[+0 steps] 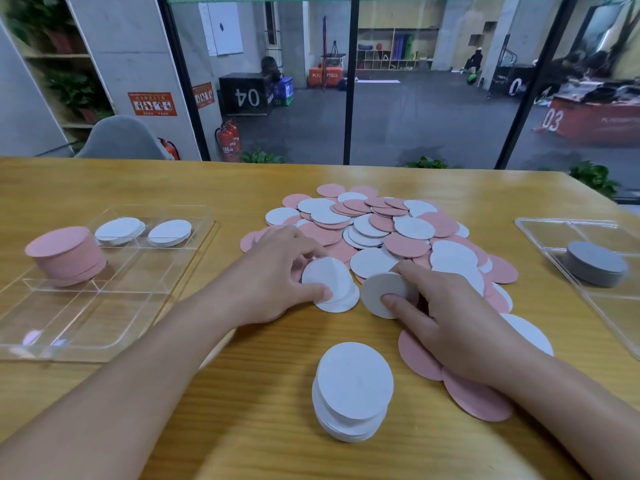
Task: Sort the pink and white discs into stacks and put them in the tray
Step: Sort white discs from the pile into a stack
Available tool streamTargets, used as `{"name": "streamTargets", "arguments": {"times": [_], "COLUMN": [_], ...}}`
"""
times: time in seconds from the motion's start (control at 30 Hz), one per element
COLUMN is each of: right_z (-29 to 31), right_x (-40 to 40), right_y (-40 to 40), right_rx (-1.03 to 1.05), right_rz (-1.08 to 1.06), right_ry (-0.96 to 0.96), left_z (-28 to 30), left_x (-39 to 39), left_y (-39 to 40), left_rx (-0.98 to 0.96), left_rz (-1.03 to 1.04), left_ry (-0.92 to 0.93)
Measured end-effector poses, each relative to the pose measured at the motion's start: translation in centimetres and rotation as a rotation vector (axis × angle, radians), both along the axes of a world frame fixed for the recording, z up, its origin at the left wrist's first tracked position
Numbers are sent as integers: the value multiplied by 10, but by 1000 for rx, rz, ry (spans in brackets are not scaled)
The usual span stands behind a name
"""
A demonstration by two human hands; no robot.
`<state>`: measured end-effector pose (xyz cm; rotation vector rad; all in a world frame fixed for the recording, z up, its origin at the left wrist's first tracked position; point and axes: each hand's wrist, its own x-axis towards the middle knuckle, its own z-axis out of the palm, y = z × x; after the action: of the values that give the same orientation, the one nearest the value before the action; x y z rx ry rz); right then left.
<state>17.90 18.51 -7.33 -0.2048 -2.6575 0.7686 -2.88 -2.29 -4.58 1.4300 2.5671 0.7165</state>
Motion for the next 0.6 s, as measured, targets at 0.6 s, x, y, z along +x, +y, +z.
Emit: {"name": "streamTargets", "arguments": {"times": [0.6], "right_z": [5], "right_x": [3], "right_y": [0], "right_rx": [-28], "right_rz": [11], "right_ry": [-28], "left_z": [2], "left_x": [2], "left_y": [3], "left_rx": [438], "left_rz": [44], "left_ry": [-467]}}
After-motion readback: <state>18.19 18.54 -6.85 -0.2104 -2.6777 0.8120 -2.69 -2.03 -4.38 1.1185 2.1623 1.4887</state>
